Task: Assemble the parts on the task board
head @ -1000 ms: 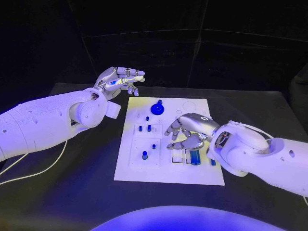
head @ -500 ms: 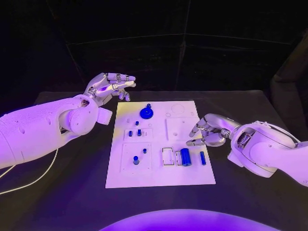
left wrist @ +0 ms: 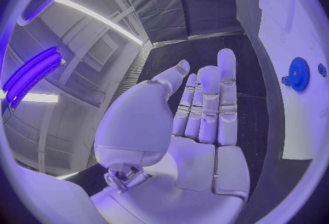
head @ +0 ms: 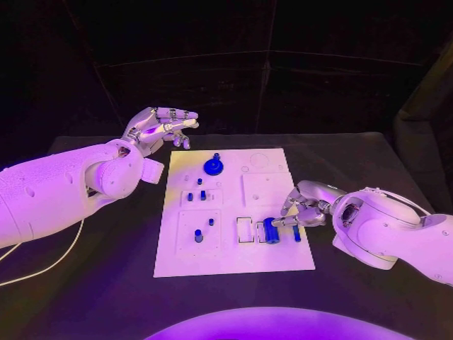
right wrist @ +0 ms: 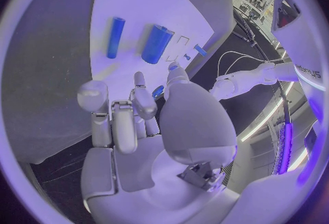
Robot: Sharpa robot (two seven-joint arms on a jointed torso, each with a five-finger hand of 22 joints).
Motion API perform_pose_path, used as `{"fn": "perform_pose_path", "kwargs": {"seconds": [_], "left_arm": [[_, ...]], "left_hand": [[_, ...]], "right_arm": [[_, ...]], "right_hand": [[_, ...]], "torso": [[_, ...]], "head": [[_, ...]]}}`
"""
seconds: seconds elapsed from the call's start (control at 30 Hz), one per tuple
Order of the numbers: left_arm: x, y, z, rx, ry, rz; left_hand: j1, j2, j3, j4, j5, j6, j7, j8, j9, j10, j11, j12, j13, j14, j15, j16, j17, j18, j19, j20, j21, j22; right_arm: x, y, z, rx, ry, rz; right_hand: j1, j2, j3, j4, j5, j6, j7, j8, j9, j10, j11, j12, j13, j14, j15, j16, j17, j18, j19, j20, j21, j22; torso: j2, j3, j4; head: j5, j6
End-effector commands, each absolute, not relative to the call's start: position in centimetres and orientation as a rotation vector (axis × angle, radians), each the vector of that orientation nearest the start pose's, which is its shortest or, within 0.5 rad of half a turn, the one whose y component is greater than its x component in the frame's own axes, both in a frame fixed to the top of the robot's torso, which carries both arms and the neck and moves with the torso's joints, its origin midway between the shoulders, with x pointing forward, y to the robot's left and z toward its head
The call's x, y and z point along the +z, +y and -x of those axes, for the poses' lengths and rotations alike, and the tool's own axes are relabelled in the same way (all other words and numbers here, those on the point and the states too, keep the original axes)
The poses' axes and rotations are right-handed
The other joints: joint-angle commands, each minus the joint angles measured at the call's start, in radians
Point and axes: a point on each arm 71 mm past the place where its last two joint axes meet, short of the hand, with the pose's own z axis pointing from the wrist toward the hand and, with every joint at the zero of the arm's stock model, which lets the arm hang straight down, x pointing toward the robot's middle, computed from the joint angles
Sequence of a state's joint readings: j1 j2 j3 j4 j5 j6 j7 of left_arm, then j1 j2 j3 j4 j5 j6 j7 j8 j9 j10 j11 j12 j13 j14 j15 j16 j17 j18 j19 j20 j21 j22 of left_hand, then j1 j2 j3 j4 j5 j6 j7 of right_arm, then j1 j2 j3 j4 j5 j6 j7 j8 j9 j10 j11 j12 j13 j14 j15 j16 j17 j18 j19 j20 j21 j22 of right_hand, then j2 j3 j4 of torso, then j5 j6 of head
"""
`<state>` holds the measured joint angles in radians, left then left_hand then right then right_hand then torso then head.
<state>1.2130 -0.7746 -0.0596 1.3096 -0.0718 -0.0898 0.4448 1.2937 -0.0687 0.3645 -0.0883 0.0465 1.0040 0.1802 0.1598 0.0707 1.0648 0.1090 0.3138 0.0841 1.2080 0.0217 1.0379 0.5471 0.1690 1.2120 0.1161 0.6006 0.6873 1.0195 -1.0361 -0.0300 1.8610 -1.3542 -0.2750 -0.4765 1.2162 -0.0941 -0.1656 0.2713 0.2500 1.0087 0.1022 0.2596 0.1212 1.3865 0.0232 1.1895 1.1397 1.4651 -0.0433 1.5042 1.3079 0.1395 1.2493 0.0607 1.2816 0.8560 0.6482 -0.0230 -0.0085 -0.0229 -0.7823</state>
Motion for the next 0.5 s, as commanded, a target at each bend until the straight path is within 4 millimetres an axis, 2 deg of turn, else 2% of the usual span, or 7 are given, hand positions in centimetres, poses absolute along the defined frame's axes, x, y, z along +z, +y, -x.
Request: {"fn": "perform_pose_path", "kwargs": {"seconds": [0.03,0.5], "left_arm": [[-18.5,22.7,-52.2,-1.643,1.449,0.975],[-18.6,22.7,-52.2,-1.644,1.453,0.976]], "left_hand": [[-0.002,0.003,-0.006,-0.002,0.002,-0.004,0.001,0.006,-0.001,-0.009,-0.002,0.006,0.001,-0.009,0.0,-0.005,-0.002,0.012,0.001,0.002,-0.003,-0.001],[-0.002,0.003,-0.006,-0.002,0.002,-0.004,0.001,0.006,-0.001,-0.009,-0.002,0.006,0.001,-0.009,0.0,-0.005,-0.002,0.012,0.001,0.002,-0.003,-0.001]], "right_arm": [[-24.5,-21.1,-38.7,0.458,2.047,-0.147],[-26.0,-19.8,-38.6,0.448,2.106,-0.129]], "right_hand": [[0.008,-0.008,0.0,0.008,-0.008,-0.009,0.001,0.004,0.002,0.01,-0.002,0.01,0.011,0.075,-0.005,0.006,0.098,-0.014,0.006,0.0,0.004,0.001],[0.01,-0.007,-0.005,0.017,-0.012,-0.008,0.0,0.012,0.005,0.024,-0.002,0.044,0.054,0.076,-0.005,0.008,0.103,-0.015,0.006,0.0,0.005,0.004]], "torso": [[0.001,-0.0007,-0.0013],[0.002,-0.0023,-0.0014]], "head": [[0.003,-0.002],[0.003,-0.011]]}}
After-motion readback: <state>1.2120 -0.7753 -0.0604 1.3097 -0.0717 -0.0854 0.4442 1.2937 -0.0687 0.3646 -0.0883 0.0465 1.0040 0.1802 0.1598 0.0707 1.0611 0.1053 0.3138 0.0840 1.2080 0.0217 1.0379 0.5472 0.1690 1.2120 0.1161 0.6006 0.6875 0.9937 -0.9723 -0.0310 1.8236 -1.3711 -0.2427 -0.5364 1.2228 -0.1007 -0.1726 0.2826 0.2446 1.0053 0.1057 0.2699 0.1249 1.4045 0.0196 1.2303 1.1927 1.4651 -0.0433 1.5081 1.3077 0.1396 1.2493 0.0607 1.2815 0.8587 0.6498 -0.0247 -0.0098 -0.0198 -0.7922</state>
